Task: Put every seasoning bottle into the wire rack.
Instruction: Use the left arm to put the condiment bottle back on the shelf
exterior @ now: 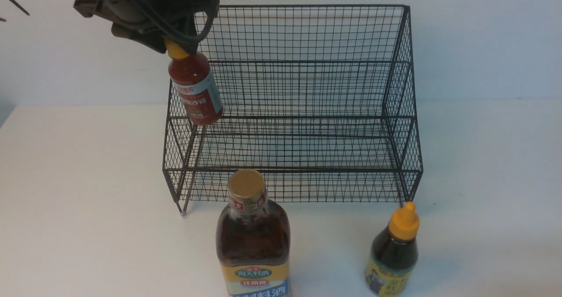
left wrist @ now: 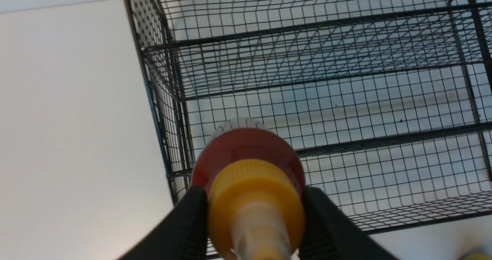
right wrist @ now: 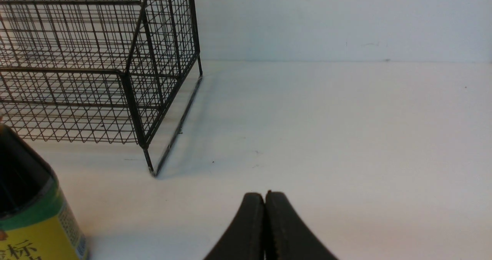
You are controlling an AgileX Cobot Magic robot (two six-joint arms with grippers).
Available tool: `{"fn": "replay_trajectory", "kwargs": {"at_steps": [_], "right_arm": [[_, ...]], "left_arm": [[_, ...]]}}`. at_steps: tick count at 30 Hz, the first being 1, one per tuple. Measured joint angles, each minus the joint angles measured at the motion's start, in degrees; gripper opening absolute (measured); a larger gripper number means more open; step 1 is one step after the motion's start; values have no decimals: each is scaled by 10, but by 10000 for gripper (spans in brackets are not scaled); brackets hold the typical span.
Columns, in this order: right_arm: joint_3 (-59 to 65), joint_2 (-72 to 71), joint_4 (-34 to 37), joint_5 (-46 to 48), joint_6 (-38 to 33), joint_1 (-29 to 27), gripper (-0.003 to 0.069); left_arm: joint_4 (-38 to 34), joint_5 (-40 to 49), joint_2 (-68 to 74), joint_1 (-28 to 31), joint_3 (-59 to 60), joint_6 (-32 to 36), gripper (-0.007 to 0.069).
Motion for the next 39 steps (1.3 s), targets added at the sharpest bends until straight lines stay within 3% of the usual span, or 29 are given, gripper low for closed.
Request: {"fn": "replay_trajectory", "kwargs": {"at_steps": [9, 24, 39], "right_arm": [[0, 0, 0, 0, 0, 0, -8], [0, 0, 0, 0, 0, 0, -8], [0, 0, 0, 0, 0, 0, -8]], "left_arm": [[-53, -15, -32, 5, 61, 48, 275], [-7, 2, -45, 5, 112, 48, 275], [14, -3, 33, 5, 112, 47, 275]]}}
